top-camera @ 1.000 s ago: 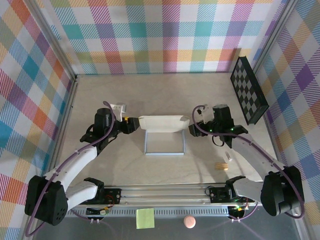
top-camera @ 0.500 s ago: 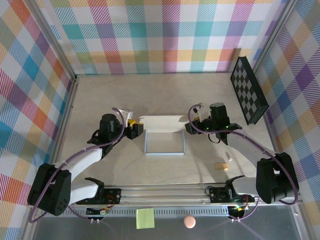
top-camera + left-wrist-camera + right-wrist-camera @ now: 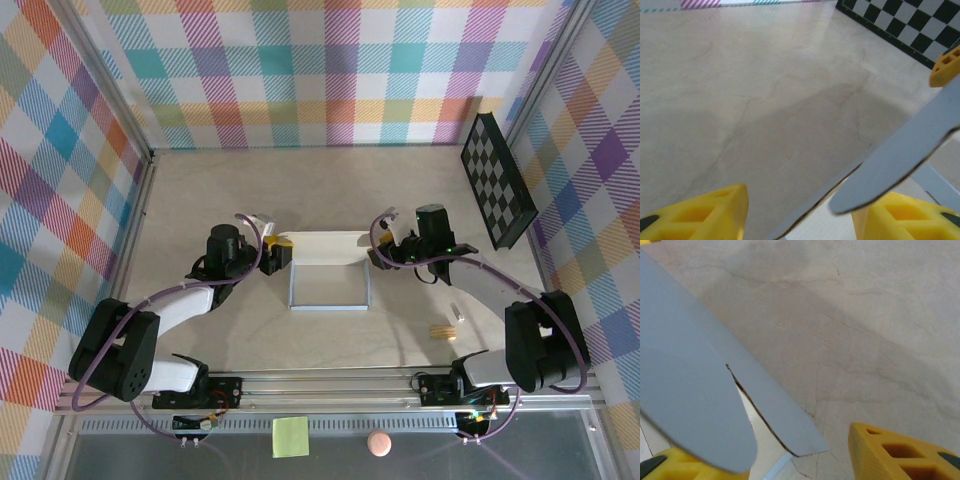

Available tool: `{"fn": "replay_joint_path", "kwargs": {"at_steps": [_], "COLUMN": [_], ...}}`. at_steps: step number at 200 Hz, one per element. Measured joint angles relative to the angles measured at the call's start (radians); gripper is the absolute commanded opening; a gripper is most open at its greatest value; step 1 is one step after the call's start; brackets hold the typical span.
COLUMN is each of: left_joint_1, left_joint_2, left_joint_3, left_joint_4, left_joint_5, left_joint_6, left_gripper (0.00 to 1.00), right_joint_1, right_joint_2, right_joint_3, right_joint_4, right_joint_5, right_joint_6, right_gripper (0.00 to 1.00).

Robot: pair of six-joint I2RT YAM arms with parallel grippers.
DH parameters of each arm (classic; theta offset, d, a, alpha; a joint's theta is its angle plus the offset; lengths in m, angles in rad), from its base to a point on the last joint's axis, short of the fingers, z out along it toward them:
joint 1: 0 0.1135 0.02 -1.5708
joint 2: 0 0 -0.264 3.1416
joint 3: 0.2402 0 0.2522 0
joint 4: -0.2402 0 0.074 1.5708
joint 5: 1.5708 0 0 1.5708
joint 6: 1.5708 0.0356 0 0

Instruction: Fold the paper box

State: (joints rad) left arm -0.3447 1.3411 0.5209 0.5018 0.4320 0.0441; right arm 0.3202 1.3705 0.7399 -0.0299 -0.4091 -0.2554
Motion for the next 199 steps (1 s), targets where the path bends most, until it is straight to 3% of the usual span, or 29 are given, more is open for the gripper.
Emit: {"fn": "replay_joint_path", "kwargs": {"at_steps": [53, 112, 199], "left_joint_1": [0.0, 0.0, 0.0], "left_joint_2": [0.0, -0.01, -0.063], "left_joint_3": [0.018, 0.021, 0.021], "left_joint_4": [-0.003, -0.066, -0.113], "left_joint_5": [0.05, 0.035, 0.001], "left_joint_6": [0.04, 0.076, 0.107], "left_gripper": [0.37, 0.39, 0.27], "right_joint_1": [0.0, 0.0, 0.0], "right_joint_2": [0.003, 0.003, 0.0], "right_joint_3": [0.045, 0.053, 0.053], "right_joint_4": [-0.001, -0.02, -0.035], "right_joint_5": [-0.031, -0.034, -0.034], "right_joint_6": [-0.024, -0.041, -0.049], "right_gripper": [0.35, 0.34, 0.24]}}
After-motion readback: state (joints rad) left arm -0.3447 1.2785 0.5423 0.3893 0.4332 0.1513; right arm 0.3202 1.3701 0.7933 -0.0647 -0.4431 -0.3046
